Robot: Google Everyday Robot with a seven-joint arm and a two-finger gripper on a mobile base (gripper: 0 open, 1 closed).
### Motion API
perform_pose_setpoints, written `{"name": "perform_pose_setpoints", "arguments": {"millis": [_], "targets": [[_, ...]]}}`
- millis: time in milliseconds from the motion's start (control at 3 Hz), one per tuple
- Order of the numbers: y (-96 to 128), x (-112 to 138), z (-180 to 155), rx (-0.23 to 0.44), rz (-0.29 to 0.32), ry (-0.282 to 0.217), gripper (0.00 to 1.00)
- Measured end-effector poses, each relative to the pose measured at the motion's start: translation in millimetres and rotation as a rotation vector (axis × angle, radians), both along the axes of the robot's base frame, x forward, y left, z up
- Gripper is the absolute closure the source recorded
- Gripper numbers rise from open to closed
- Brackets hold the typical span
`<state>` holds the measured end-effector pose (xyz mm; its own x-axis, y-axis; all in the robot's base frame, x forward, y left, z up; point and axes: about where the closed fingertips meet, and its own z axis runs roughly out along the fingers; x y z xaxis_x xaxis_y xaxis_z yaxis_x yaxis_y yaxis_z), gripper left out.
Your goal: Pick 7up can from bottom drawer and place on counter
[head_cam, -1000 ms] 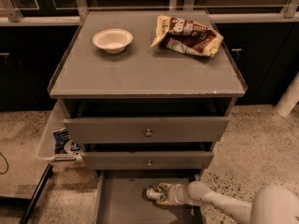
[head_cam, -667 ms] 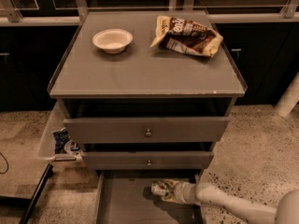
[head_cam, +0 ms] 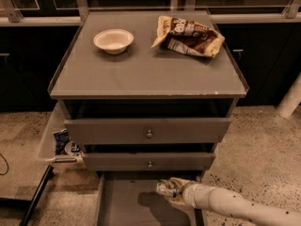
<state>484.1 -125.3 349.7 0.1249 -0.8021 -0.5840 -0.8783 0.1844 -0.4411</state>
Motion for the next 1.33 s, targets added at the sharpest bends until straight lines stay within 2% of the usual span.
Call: {"name": "perform_pose_setpoints", "arguments": {"millis": [333,667,1000,1333], "targets": [[7,-31,58,-0.036,0.015,-0.029,1.0],[13,-68,113,-0.044,0.082,-0.027,1.0],[14,-68,116,-0.043,0.075,-0.033,1.0],[15,-68,148,-0.034,0.094,-0.076,1.0]]}}
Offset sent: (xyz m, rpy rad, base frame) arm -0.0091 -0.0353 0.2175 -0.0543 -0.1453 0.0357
